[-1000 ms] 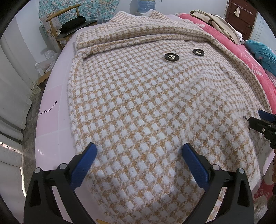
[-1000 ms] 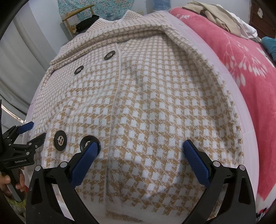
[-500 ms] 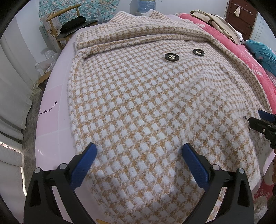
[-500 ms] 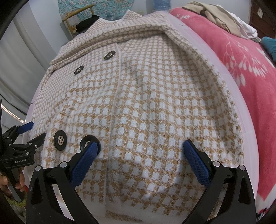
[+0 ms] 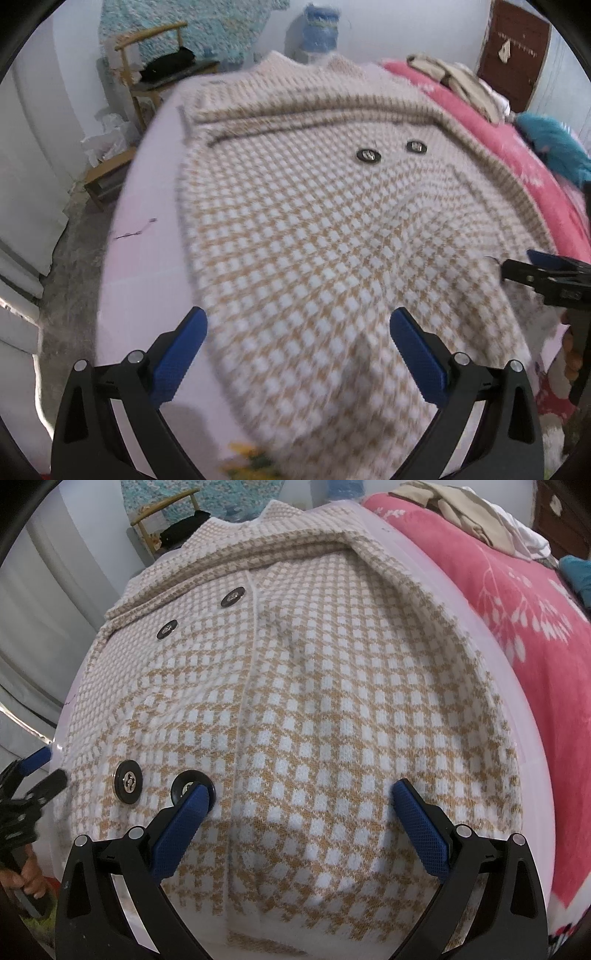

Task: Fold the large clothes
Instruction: 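Move both grippers to the coat hem and pinch it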

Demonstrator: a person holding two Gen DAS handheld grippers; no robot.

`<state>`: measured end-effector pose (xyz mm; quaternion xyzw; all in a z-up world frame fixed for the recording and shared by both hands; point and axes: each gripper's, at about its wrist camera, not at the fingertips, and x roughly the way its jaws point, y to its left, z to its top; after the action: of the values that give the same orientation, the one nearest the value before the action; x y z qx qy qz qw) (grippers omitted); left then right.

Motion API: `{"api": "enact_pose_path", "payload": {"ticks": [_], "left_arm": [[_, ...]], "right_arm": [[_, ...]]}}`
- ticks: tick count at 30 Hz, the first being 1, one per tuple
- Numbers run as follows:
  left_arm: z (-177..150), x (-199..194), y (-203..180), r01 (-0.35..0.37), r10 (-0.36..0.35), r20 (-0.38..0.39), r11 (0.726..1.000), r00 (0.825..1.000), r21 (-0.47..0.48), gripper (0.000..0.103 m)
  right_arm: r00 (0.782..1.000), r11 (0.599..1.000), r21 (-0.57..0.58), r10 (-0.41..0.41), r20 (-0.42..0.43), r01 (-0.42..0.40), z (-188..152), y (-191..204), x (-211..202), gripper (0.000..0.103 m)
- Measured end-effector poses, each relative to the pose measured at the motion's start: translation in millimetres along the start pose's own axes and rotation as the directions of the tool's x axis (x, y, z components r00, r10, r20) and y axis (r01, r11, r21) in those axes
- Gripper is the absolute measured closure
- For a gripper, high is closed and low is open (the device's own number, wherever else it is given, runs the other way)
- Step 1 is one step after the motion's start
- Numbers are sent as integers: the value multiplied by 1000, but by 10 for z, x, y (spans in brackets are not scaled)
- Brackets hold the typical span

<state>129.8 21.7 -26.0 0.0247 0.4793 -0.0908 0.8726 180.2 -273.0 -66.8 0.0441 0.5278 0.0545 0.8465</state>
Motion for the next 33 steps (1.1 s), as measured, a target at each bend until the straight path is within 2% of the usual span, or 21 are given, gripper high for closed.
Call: {"api": "enact_pose_path", "payload": {"ticks": [8, 11, 15, 19, 22, 25, 27, 29, 31, 33], "left_arm": [[-455, -451, 270, 38, -32, 69, 995, 997, -90, 7], [-628, -535, 305, 73, -64, 75, 990, 995, -124, 12], [-785, -570, 282, 128, -118, 78, 982, 990, -138, 25], [-880, -508, 249, 221, -217, 39, 961, 975, -164, 41], [-930, -465, 219, 266, -269, 11, 948, 963, -173, 51], [-981, -423, 190, 283, -292, -25, 941, 956, -184, 55], [-1025, -375, 203, 295, -314, -54, 930, 948, -217, 57], [-1072, -312, 244, 312, -341, -71, 912, 937, -267, 59], [-1084, -305, 261, 320, -352, -62, 901, 934, -291, 60], [-1088, -304, 265, 324, -355, -53, 896, 933, -303, 61]], "right_arm": [[1000, 1000, -8, 4, 4, -4, -4, -4, -12, 8], [1000, 1000, -24, 18, 5, -18, -23, -9, -33, 8], [999, 999, -22, 41, 2, -41, -103, -57, -147, 8], [993, 997, 0, 78, 84, -78, -244, -177, -455, 8], [987, 998, 22, 50, 152, -54, -390, -323, -736, 8], [984, 998, 67, 1, 180, -13, -546, -512, -924, 9], [985, 994, 107, -21, 172, 3, -632, -647, -961, 12], [990, 987, 162, -22, 143, -2, -680, -800, -924, 21], [993, 978, 208, 1, 121, -27, -713, -919, -868, 28], [994, 966, 251, 41, 100, -65, -741, -1018, -795, 40]]}}
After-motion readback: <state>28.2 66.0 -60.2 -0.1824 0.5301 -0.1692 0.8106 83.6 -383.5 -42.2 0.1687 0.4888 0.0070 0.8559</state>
